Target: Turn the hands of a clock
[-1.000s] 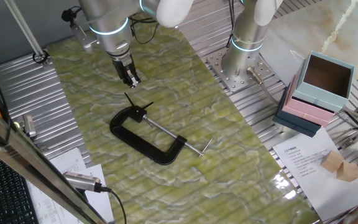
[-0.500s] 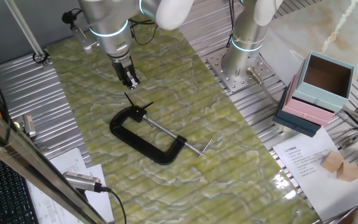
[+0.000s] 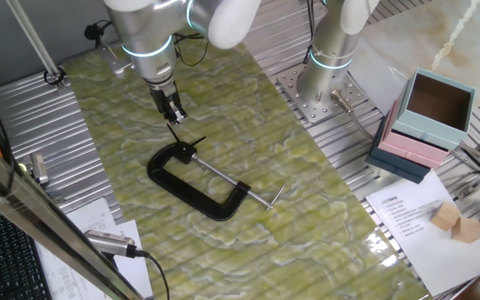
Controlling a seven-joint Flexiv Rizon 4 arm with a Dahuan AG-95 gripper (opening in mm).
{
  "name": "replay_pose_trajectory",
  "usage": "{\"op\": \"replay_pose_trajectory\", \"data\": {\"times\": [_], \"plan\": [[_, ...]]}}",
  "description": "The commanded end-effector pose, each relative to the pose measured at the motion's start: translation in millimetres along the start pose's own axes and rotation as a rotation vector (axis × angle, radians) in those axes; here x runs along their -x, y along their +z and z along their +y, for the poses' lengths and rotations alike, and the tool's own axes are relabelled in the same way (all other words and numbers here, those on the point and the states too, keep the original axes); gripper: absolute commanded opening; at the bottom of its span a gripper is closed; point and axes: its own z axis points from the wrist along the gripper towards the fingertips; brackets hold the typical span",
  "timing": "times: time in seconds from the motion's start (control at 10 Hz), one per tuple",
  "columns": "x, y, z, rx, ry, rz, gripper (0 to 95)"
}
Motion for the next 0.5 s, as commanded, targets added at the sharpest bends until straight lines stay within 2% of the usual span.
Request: {"op": "replay_pose_trajectory", "data": {"times": [0.1,0.3,0.5], "plan": [[0.8,3.1,-0.3,-0.004,-0.004,-0.008,0.0],[5.2,6.7,-0.8,-0.011,-0.010,-0.028,0.0],[14.2,11.6,-1.7,-0.017,-0.020,-0.064,0.0]]}}
